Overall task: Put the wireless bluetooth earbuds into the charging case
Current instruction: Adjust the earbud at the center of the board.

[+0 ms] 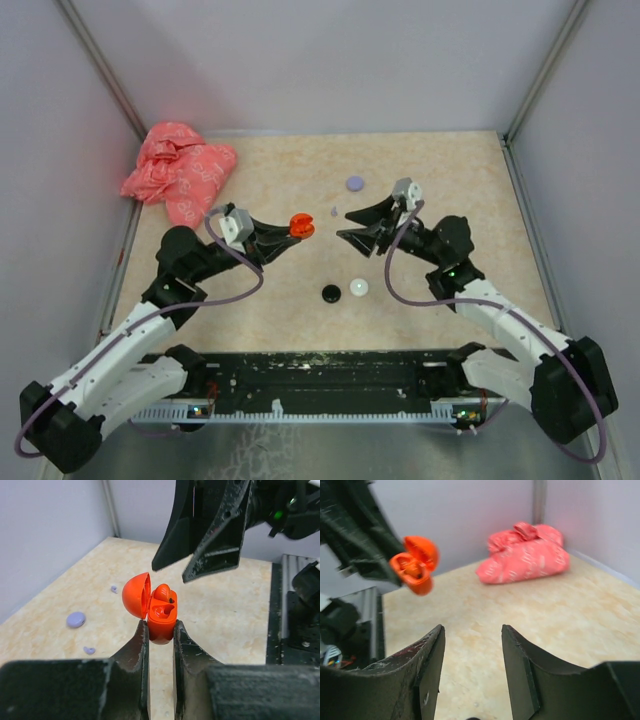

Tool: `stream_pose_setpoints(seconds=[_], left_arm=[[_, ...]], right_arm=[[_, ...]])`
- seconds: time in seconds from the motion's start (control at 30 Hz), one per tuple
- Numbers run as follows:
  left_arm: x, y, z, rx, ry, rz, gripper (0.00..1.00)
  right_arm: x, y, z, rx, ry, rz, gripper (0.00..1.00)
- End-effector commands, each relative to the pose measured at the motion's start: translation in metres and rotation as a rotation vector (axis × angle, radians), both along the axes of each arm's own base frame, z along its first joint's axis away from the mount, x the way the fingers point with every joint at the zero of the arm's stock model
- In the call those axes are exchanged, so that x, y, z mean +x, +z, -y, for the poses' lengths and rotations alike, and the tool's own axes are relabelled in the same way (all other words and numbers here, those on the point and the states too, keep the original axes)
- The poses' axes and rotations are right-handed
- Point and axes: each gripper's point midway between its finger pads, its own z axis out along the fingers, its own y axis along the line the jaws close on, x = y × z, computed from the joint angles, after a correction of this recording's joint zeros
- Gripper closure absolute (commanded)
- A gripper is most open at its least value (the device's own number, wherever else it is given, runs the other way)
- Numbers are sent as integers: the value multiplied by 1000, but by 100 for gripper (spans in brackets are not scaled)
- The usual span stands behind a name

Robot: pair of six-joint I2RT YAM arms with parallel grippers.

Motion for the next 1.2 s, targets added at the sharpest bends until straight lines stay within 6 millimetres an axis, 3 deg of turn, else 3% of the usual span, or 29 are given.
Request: stream_pose_setpoints(seconds=[0.0,0.3,0.63,0.93,1.17], left_arm=[[16,-12,-16,27,135,62,99],[29,-33,-26,114,214,77,99],[42,-43,-36,169,294,64,99],[46,-45,-40,182,323,73,99],[48,-47,-41,193,333,80,99]], right_arm=[[50,-27,33,-220,-294,-123,51],[125,-91,113,-479,-762,-360,51],[204,-148,186,-509,-1032,-550,56],[257,-204,210,-576,-1106,-663,60],[276,-224,209,-595,-1085,-710,64]])
